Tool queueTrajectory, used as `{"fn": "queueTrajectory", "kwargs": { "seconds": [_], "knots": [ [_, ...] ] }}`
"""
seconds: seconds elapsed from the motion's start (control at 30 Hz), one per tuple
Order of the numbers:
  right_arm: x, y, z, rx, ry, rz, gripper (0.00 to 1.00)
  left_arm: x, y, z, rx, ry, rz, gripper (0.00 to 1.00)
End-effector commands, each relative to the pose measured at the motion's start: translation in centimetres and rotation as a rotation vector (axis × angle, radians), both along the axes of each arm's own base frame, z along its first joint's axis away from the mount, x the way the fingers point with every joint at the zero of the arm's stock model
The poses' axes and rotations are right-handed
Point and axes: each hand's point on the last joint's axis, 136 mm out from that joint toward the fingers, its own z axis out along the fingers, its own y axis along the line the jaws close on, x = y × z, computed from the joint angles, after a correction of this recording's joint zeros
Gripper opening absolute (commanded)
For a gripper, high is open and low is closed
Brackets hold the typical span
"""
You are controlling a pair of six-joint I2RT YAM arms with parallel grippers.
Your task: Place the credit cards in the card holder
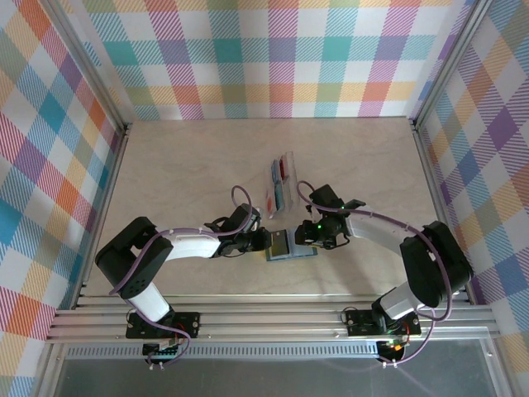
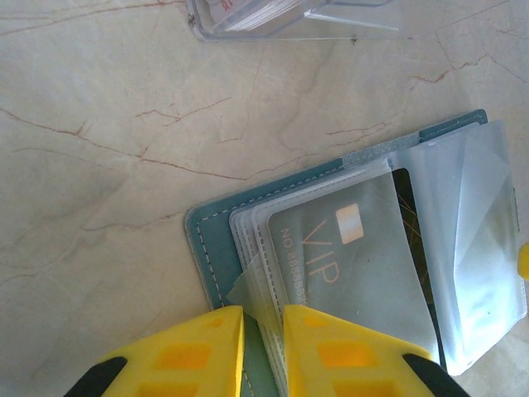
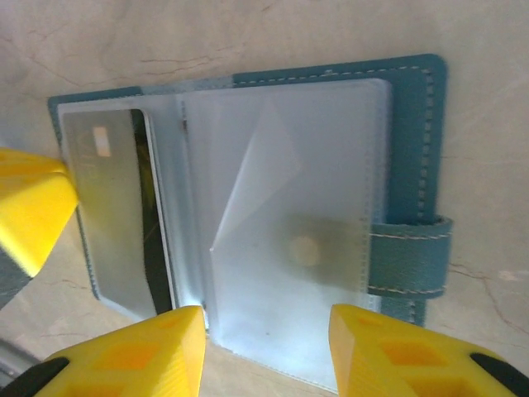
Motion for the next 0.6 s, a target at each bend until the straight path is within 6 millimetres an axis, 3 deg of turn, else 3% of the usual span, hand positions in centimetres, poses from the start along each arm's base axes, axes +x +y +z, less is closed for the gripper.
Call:
{"fn": "queueTrajectory", "kwargs": {
  "seconds": [0.0, 0.17, 0.27, 0.37, 0.57],
  "knots": [
    [-0.4, 1.0, -0.4, 0.05, 0.039, 0.021, 0.44, -0.8, 0.4, -1.4, 0.047, 0.027, -0.023, 0.2],
    [-0.6, 1.4, 0.2, 0.076, 0.035, 0.032, 0.42, -0.8, 0.4, -1.4, 0.049, 0.027, -0.022, 0.2],
    [0.2, -1.0, 1.3, -0.028, -0.057, -0.022, 0.43, -0.8, 0.4, -1.4, 0.048, 0.024, -0.023, 0.2],
    [0.2, -2.0, 2.3, -0.061, -0.089, -0.033, 0.47, -0.8, 0.5, -1.5, 0.051, 0.025, -0.022, 0.2],
    [-0.1, -1.6, 0.8, -0.063, -0.037, -0.013, 0.47, -0.8, 0.4, -1.4, 0.046, 0.025, -0.024, 0.2]
  ]
}}
